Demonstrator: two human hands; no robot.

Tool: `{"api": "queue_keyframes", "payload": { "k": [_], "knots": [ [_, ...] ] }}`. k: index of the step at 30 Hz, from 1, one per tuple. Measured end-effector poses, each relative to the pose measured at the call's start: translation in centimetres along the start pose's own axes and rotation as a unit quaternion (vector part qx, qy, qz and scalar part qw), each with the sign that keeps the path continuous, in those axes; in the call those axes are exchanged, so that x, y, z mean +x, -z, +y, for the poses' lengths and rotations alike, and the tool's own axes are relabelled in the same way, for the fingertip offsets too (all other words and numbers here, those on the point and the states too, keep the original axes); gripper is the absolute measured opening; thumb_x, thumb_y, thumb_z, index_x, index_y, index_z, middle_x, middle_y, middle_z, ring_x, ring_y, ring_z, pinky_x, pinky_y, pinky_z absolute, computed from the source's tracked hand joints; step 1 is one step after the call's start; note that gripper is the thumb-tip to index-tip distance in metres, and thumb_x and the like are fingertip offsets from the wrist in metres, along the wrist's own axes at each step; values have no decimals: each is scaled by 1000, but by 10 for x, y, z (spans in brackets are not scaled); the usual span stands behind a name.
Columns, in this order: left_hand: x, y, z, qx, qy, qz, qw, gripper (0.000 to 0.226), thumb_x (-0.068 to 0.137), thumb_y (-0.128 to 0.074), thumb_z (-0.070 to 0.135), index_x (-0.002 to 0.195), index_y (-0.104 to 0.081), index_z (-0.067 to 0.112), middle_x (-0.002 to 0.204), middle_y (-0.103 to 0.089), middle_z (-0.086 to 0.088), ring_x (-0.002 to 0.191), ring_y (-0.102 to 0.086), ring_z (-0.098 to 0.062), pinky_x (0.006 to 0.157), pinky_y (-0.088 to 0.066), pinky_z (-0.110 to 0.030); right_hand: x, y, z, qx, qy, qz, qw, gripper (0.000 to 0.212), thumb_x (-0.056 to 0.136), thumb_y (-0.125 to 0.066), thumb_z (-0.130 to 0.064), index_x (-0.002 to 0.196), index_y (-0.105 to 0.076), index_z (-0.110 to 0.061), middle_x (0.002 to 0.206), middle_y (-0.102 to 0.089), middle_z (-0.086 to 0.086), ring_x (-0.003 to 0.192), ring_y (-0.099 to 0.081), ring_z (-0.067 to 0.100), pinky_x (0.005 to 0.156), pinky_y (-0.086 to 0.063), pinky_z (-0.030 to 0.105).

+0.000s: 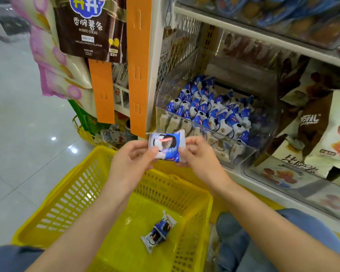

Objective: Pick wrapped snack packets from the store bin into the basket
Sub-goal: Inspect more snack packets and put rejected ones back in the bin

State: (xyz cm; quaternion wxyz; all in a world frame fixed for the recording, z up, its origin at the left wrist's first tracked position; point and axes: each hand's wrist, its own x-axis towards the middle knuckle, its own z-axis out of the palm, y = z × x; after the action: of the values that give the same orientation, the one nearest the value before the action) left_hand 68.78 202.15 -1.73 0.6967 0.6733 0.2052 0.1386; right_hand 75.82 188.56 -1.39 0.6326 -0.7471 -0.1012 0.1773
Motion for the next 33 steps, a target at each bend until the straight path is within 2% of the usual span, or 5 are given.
{"api": "queue_keyframes", "payload": {
  "k": [6, 11, 23, 28, 33],
  "knots": [
    [8, 11, -5, 114, -95, 37, 988, 19, 93, -52, 18, 81, -64, 27, 73, -67, 14, 69, -62, 6, 60, -54, -19, -5, -9, 8, -104, -62, -111, 986, 28, 88, -56, 0, 111, -45, -11, 106, -65, 20, 93, -65, 28, 75, -54, 31],
    [4, 17, -4, 290, -239, 44, 926, 16, 91, -55, 19, 77, -57, 23, 62, -53, 18, 67, -56, 6, 53, -40, -8, -8, -9, 6, -222, 25, -109, 969, 54, 84, -65, -26, 130, -39, -19, 121, -49, -9, 112, -48, 6, 95, -43, 24],
    [2, 10, -7, 327, -257, -22, 909, 14, 91, -54, 26, 77, -55, 22, 61, -55, 9, 58, -54, -8, 52, -40, -16, -5, -9, -3, -172, 111, -95, 974, 9, 89, -58, -23, 81, -61, -22, 74, -64, 4, 75, -61, 18, 80, -51, 47],
    [5, 10, -6, 255, -191, -64, 946, 17, 89, -60, 23, 73, -58, 29, 66, -63, 9, 68, -61, -3, 55, -47, -15, -5, -7, -2, -195, 141, -66, 968, 8, 88, -59, -26, 84, -64, -22, 81, -66, 1, 79, -60, 15, 71, -51, 33],
    [13, 12, -6, 166, -72, -118, 976, 18, 89, -57, 22, 75, -62, 14, 80, -66, -24, 84, -60, -46, 75, -50, -60, -12, -3, -1, -432, 341, -12, 835, 10, 90, -57, -28, 90, -62, -18, 84, -55, -8, 68, -48, 4, 55, -45, 23]
  ]
}}
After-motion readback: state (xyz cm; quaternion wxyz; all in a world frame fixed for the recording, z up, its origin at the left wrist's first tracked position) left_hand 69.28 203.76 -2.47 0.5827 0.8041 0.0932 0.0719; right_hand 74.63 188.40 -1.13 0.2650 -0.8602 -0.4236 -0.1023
